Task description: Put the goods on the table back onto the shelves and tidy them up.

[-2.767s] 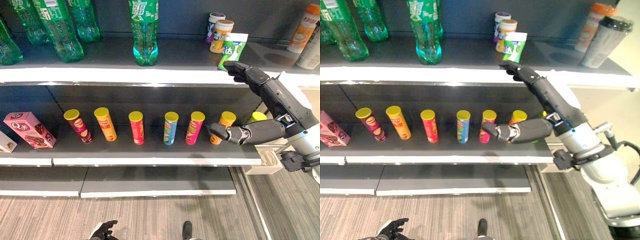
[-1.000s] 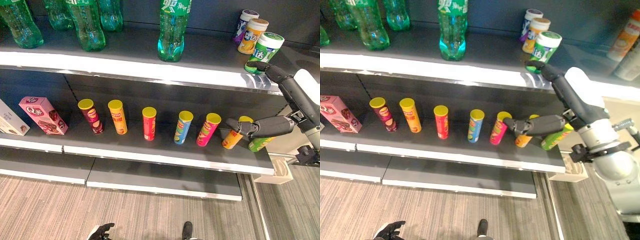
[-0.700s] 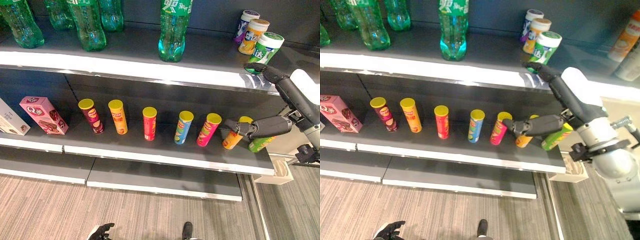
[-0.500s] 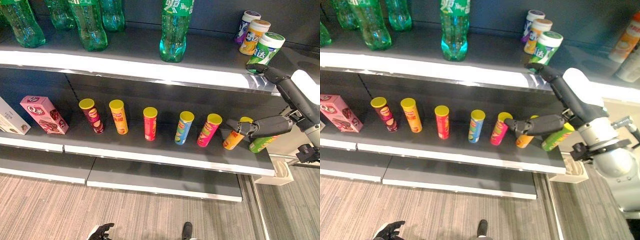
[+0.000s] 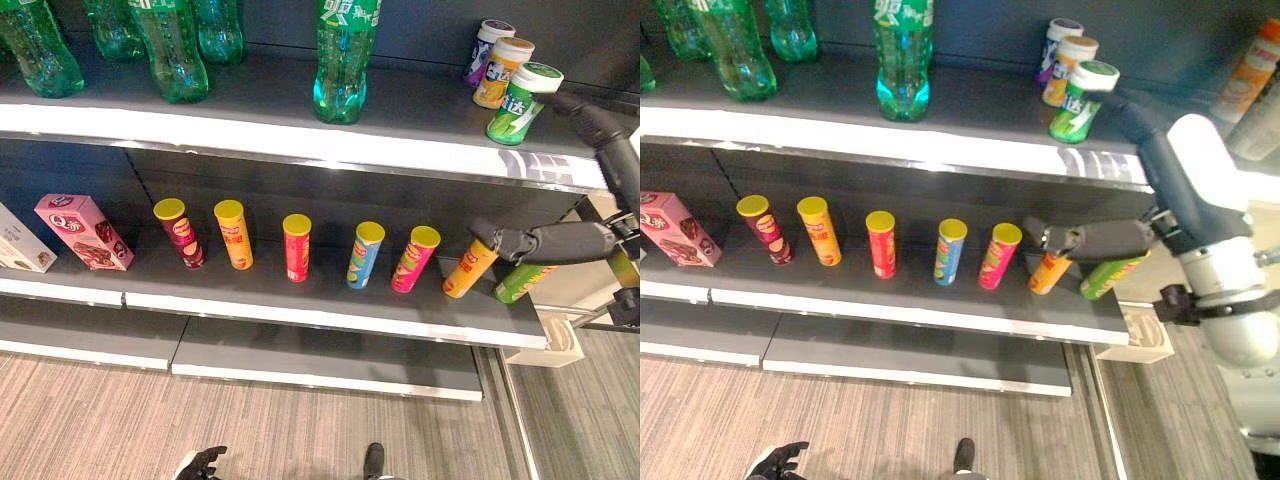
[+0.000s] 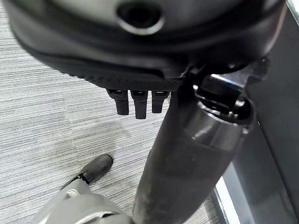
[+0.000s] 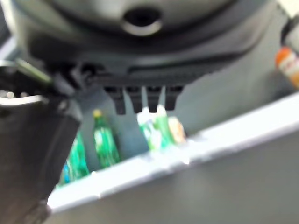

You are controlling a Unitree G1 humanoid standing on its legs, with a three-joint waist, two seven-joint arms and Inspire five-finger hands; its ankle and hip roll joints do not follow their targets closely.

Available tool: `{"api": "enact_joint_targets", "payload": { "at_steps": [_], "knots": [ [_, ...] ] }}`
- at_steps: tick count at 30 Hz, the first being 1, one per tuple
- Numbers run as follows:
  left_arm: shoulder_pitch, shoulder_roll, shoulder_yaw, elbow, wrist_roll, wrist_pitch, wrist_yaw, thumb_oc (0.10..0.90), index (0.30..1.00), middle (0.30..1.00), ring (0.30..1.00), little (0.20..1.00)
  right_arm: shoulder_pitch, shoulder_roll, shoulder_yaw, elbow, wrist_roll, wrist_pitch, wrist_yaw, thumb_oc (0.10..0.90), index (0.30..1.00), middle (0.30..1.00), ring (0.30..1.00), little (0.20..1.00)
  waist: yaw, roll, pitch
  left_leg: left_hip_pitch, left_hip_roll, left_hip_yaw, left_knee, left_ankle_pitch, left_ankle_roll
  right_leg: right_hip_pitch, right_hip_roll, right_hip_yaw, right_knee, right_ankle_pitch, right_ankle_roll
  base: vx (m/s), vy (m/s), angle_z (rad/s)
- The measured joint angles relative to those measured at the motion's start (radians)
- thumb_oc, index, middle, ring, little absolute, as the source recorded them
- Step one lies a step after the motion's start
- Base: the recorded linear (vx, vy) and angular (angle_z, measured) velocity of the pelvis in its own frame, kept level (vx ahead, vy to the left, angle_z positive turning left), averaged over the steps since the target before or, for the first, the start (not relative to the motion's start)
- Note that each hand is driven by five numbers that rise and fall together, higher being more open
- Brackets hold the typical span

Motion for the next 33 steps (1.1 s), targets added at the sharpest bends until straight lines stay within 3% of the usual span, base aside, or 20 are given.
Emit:
{"api": "enact_joint_targets", "payload": {
  "at_steps": [14, 20, 22, 24, 26, 27, 29, 33],
  "knots": [
    [0.000, 0.000, -0.007, -0.012, 0.000, 0.000, -0.001, 0.800, 0.900, 0.900, 0.900, 0.900, -0.007, 0.091, -0.045, -0.026, 0.004, -0.009, -0.063, 0.800, 0.900, 0.900, 0.900, 0.900, -0.033, 0.046, -0.027, 0.009, 0.000, 0.028, 0.000, -0.002, 0.001, -0.011, 0.006, 0.028, -0.001, -0.001, 0.002, -0.01, -0.007, -0.06],
    [0.002, -0.020, -0.023, -0.012, 0.000, 0.000, -0.002, 0.800, 0.900, 0.900, 0.900, 0.900, 0.036, 0.107, -0.132, -0.010, -0.004, -0.014, -0.137, 0.800, 0.900, 0.900, 0.900, 0.900, -0.078, 0.053, -0.033, 0.022, -0.001, 0.072, 0.000, -0.007, -0.003, -0.031, 0.017, 0.072, -0.006, 0.005, -0.004, -0.01, 0.017, -0.24],
    [-0.021, -0.030, -0.024, -0.011, -0.001, 0.001, -0.001, 0.800, 0.900, 0.900, 0.900, 0.900, 0.086, 0.172, -0.164, 0.030, 0.008, -0.013, -0.152, 0.800, 0.900, 0.900, 0.900, 0.900, -0.108, 0.049, -0.034, 0.032, -0.005, 0.091, 0.000, -0.011, -0.008, -0.035, 0.028, 0.097, -0.004, 0.009, -0.008, -0.02, 0.077, -0.39],
    [-0.038, -0.022, -0.020, -0.011, -0.001, 0.001, -0.002, 0.800, 0.900, 0.900, 0.900, 0.900, 0.204, 0.297, -0.171, 0.146, 0.067, -0.021, -0.147, 0.800, 0.900, 0.900, 0.900, 0.900, -0.107, 0.019, -0.039, 0.033, -0.005, 0.115, 0.000, -0.011, -0.008, -0.050, 0.034, 0.113, 0.000, 0.014, -0.011, -0.02, 0.061, -0.27],
    [-0.047, -0.015, 0.019, -0.012, -0.002, 0.001, -0.002, 0.800, 0.900, 0.900, 0.900, 0.900, 0.288, 0.500, -0.160, 0.356, 0.165, 0.063, -0.126, 0.800, 0.900, 0.900, 0.900, 0.900, -0.112, -0.020, -0.058, 0.033, -0.004, 0.138, 0.000, -0.011, -0.008, -0.065, 0.037, 0.134, -0.001, 0.014, -0.012, -0.02, 0.044, -0.30],
    [-0.038, -0.011, 0.026, -0.012, -0.002, 0.003, -0.002, 0.800, 0.900, 0.900, 0.900, 0.900, 0.320, 0.561, -0.137, 0.373, 0.195, 0.112, -0.102, 0.800, 0.900, 0.900, 0.900, 0.900, -0.128, -0.021, -0.056, 0.034, -0.003, 0.148, -0.001, -0.012, -0.007, -0.069, 0.034, 0.137, -0.007, 0.012, -0.015, -0.02, 0.048, -0.47],
    [-0.031, -0.003, 0.026, -0.012, -0.002, 0.007, -0.004, 0.800, 0.900, 0.900, 0.900, 0.900, 0.358, 0.614, -0.028, 0.373, 0.206, 0.130, -0.062, 0.800, 0.900, 0.900, 0.900, 0.900, -0.156, -0.019, -0.054, 0.051, -0.011, 0.176, -0.005, -0.017, -0.002, -0.071, 0.023, 0.137, -0.007, 0.011, -0.014, -0.02, 0.063, -0.41],
    [-0.034, -0.002, 0.010, -0.030, -0.002, 0.007, -0.006, 0.800, 0.900, 0.900, 0.900, 0.900, 0.285, 0.565, 0.024, 0.381, 0.218, 0.123, -0.030, 0.800, 0.900, 0.900, 0.900, 0.900, -0.137, -0.022, -0.052, 0.059, -0.019, 0.195, -0.006, -0.024, 0.011, -0.067, 0.009, 0.134, -0.007, 0.002, -0.002, -0.02, 0.019, -0.09]
  ]
}}
